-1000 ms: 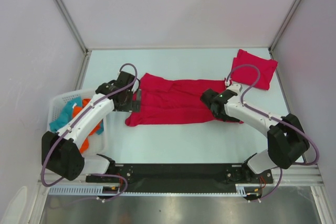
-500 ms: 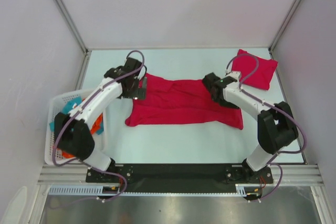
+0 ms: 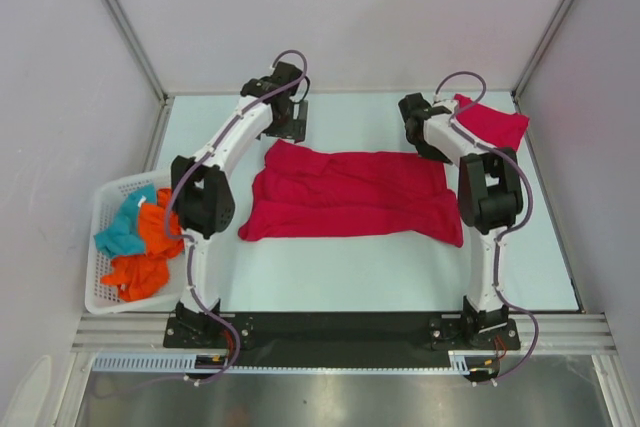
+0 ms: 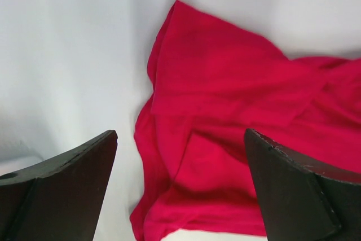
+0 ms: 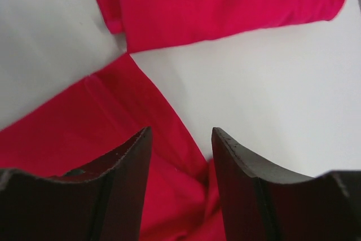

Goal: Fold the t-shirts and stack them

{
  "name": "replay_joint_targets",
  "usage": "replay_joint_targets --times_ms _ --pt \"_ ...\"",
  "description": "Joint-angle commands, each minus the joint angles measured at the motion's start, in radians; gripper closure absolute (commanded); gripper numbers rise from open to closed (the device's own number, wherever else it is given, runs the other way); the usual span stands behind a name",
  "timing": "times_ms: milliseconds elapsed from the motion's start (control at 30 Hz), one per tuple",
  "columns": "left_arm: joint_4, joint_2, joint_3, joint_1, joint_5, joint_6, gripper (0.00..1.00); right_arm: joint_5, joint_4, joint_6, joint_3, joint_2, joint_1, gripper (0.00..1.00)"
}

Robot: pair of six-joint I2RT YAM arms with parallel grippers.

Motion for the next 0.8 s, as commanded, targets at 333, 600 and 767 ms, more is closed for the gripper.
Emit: replay_joint_targets --times_ms 333,600,767 --pt "-0.078 0.123 0.161 0.078 -0.001 0.026 0.0 -0.04 -0.005 -0.08 0.322 0.255 -0.078 0.48" --pt "-0.072 0.095 0.146 0.081 0.002 0.021 0.0 -0.052 0.008 -0.072 0.278 0.261 -0.071 0.49" --pt "-0.058 0.091 0.109 0.081 0.012 0.018 0.0 -0.035 0.014 -0.074 0.247 0.225 -0.04 0.49"
